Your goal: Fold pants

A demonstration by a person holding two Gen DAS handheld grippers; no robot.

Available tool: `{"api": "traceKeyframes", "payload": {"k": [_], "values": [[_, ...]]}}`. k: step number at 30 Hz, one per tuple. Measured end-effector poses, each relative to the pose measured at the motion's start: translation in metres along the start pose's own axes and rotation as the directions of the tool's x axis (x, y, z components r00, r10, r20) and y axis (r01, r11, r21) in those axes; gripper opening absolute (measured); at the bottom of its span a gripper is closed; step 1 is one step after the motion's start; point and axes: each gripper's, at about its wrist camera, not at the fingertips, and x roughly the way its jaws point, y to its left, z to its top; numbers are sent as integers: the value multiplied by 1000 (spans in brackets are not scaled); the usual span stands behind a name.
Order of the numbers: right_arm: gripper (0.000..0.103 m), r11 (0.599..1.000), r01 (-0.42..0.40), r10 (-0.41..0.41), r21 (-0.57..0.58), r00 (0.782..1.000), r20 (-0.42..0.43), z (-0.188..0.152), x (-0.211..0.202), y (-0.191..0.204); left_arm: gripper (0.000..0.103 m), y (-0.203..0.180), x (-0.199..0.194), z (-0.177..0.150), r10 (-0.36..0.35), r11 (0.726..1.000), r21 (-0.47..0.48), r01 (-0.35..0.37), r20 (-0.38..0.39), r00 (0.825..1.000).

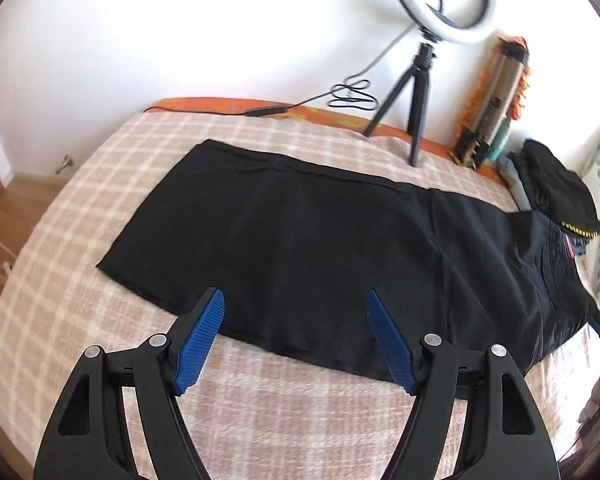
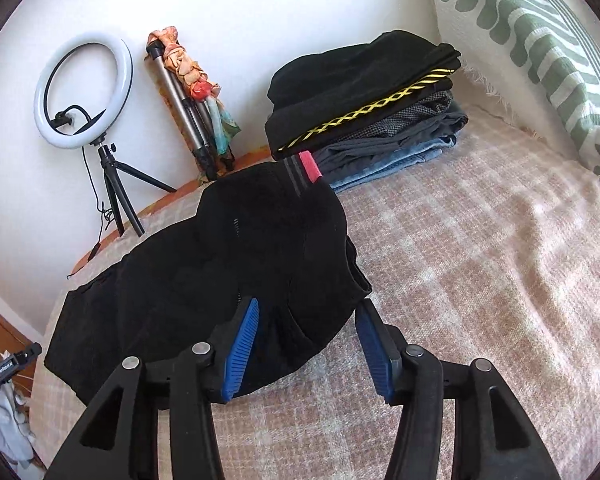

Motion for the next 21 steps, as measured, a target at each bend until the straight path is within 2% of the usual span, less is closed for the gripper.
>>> {"api": "traceKeyframes", "payload": {"k": [2, 5, 8, 11, 14, 16, 18, 21], "values": [[61, 998, 2, -1, -57, 1000, 25, 2, -10, 13, 74, 35, -2, 4, 3, 993, -119, -3, 6, 1000], [63, 987, -16, 22, -159, 999, 40, 4, -22, 38, 74, 74, 1, 8, 14, 968, -249, -13, 4, 1000], [69, 964, -43, 55, -264, 998, 41, 4, -29, 65, 74, 105, 11, 5, -17, 919, -393, 14, -4, 1000], [70, 945, -74, 92, -318, 995, 40, 6, -30, 88, 74, 128, 23, 2, -56, 869, -493, 44, -10, 998], [71, 933, -117, 130, -341, 991, 16, 7, -23, 107, 74, 145, 31, -3, -82, 824, -564, 63, -8, 997], [71, 921, -129, 141, -367, 990, 4, 6, -15, 118, 71, 151, 35, -5, -90, 804, -591, 73, 1, 996], [71, 915, -143, 151, -378, 988, -8, 4, -8, 126, 71, 154, 35, -4, -91, 796, -600, 83, 17, 996], [71, 912, -173, 172, -372, 984, -36, 1, 1, 134, 71, 153, 39, 0, -81, 806, -587, 83, 31, 996]]}}
